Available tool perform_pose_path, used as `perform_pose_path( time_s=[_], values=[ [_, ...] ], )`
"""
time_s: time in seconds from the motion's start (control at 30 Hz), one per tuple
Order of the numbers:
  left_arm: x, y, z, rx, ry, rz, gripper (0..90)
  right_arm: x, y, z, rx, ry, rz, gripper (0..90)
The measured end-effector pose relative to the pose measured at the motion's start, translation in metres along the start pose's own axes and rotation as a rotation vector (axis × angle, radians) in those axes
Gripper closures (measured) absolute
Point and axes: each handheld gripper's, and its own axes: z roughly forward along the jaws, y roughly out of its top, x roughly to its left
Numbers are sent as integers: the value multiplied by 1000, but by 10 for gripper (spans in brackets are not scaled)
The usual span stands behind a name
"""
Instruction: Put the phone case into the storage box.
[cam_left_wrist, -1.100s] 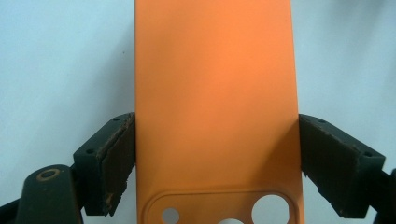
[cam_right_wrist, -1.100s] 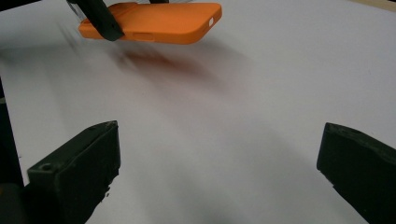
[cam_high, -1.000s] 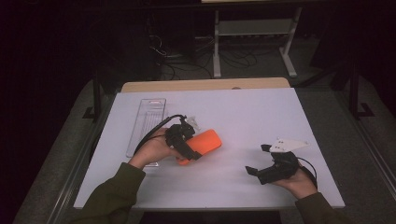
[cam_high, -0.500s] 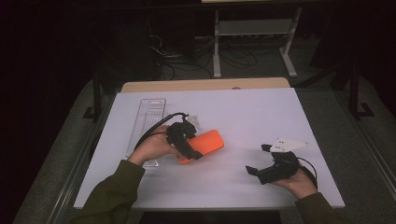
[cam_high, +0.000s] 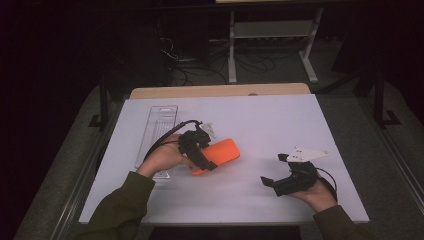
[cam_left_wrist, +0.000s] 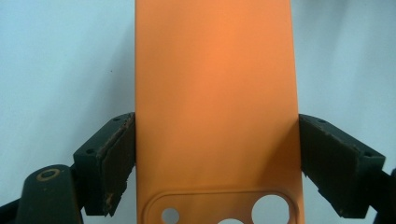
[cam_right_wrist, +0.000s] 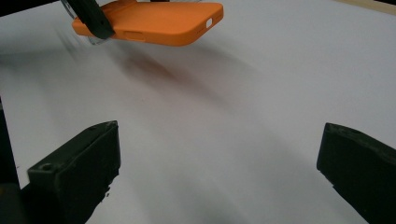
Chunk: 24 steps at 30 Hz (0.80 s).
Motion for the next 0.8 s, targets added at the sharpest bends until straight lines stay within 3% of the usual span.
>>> perform_pose_path(
  time_s=[0.5,0.8],
  values=[
    [-1,2,3,-1,-17,5,155,-1,11,3,9,-18,43,0],
    [-1,3,2,1,-19,10,155,-7,20,6,-21,-37,31,0]
  ],
)
